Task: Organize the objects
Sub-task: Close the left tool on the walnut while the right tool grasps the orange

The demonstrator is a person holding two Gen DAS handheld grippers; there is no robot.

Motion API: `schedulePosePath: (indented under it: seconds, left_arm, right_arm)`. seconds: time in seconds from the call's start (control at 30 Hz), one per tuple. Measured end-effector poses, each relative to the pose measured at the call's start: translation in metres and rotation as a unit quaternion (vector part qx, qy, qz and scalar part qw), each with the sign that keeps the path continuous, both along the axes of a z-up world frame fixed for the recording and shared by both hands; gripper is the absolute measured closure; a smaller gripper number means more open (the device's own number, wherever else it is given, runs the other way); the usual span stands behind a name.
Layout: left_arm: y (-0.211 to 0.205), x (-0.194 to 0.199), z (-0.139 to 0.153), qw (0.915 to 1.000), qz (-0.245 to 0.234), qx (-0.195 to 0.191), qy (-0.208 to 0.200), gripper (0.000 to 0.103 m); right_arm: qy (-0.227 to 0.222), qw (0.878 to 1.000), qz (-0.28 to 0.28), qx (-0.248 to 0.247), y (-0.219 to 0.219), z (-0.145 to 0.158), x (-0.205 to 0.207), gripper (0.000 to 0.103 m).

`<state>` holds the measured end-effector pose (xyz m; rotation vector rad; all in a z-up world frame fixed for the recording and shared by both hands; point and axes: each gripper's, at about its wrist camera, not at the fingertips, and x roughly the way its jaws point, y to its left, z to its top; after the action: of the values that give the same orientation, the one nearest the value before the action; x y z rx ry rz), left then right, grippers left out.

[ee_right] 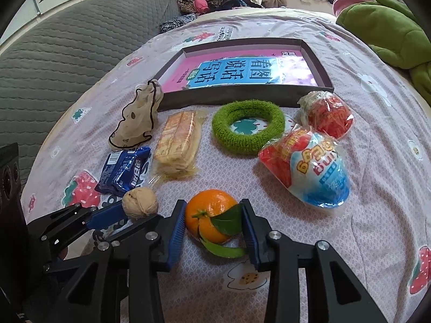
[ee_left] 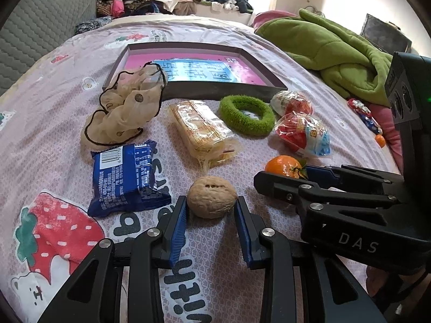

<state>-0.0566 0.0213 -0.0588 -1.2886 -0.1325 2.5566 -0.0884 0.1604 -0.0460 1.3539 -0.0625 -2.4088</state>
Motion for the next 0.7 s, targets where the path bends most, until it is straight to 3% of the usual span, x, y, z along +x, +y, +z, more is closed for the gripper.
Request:
schedulePosePath:
  seconds: [0.7]
  left_arm:
    - [-0.007,0.007,0.020,0.9996,0.013,0.003,0.026,0.068]
  right_arm:
    - [0.037,0.999,-0.013,-0.010,0.013,0.029,0.009,0.063]
